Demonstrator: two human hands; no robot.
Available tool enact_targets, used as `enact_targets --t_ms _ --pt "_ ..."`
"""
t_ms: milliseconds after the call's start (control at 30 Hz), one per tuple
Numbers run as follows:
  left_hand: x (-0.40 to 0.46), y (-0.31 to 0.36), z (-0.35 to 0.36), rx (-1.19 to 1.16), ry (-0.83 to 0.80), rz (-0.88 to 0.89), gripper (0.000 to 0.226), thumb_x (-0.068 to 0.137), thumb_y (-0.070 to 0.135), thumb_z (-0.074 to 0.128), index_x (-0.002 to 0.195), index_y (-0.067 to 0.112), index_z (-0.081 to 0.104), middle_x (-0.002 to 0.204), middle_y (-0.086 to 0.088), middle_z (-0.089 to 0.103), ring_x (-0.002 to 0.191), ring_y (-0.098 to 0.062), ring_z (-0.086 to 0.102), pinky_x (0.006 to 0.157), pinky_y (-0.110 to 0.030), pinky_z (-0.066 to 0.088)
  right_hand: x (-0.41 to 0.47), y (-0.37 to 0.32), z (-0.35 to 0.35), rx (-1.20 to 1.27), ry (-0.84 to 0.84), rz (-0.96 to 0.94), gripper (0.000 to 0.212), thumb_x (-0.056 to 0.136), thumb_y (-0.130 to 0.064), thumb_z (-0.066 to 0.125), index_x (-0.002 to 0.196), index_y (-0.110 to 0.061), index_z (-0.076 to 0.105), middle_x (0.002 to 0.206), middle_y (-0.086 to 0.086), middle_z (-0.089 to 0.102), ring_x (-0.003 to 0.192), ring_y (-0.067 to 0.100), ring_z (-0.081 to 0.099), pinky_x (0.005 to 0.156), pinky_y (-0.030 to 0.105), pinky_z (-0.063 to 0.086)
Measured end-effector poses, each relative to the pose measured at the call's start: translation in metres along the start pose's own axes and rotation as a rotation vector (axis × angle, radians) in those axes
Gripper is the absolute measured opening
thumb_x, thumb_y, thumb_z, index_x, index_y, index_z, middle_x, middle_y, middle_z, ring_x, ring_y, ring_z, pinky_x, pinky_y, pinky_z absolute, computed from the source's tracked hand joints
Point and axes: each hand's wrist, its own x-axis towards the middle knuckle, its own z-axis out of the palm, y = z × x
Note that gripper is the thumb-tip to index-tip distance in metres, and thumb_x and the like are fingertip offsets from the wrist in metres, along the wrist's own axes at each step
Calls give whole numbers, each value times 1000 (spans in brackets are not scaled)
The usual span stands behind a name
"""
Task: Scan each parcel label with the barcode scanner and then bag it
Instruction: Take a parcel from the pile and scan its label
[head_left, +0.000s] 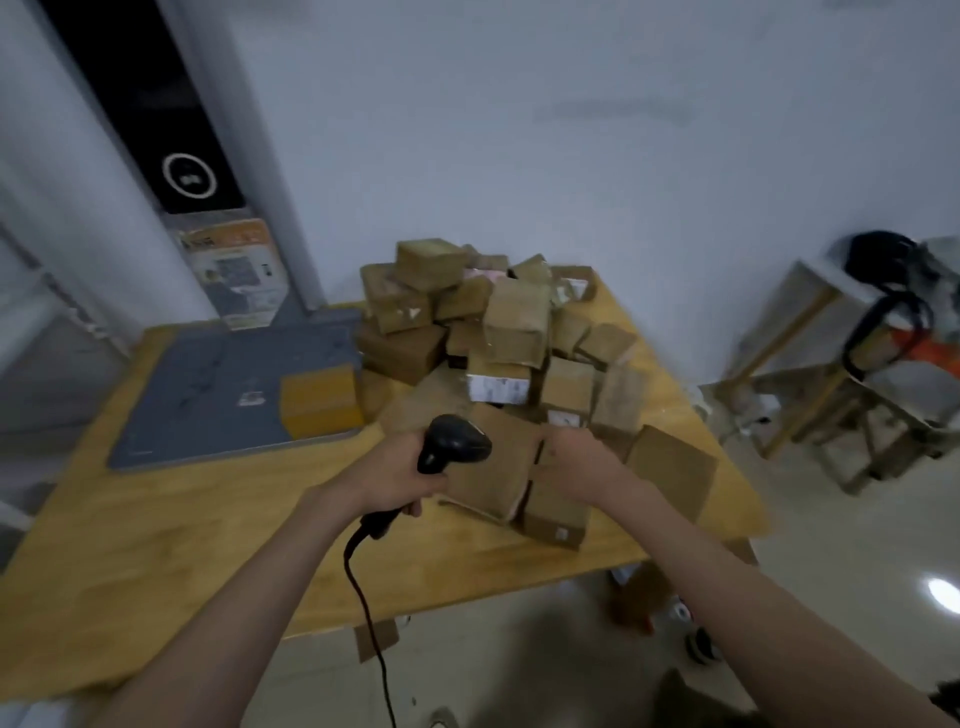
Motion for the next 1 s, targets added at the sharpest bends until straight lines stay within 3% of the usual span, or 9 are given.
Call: enact_targets --t_ms 100,267,400,500,867,1000 --pt "-6 -28 -26 -22 49 -48 19 89 12 64 103 22 55 84 -11 68 59 -21 71 62 -37 59 27 -38 6 -37 -9 -59 50 93 -32 65 139 -18 52 127 4 61 115 23 60 89 37 54" --pt "-18 -74 -62 -43 115 -116 19 90 14 64 107 12 56 85 -13 69 60 -21 72 64 -39 61 65 -90 24 -56 -24 -148 39 90 -30 66 129 -25 60 124 0 63 113 21 61 93 39 54" --pt "-30 -110 -86 -61 165 -170 10 89 14 65 92 17 56 77 -9 68 60 -21 72 66 -40 61 96 -128 44 -103 -67 -206 38 91 -29 61 129 -26 62 117 0 69 103 21 64 84 33 54" --pt "-40 -134 -102 -76 211 -206 12 90 14 65 88 19 54 77 -8 67 60 -22 72 65 -40 61 121 -156 59 -123 -97 -244 40 87 -27 63 126 -24 63 114 2 69 106 22 65 88 35 55" --pt "-42 -200 -128 -188 326 -408 22 89 13 67 107 15 55 83 -7 70 58 -16 72 60 -29 60 215 -226 107 -207 -187 -376 72 85 -20 72 150 -17 39 145 7 48 130 27 48 97 36 46" --pt "-28 -217 -133 -247 363 -501 21 88 12 66 105 16 54 79 -3 69 56 -14 71 56 -24 56 263 -240 115 -217 -207 -383 77 82 -16 75 148 -16 35 141 10 42 127 32 47 89 37 46"
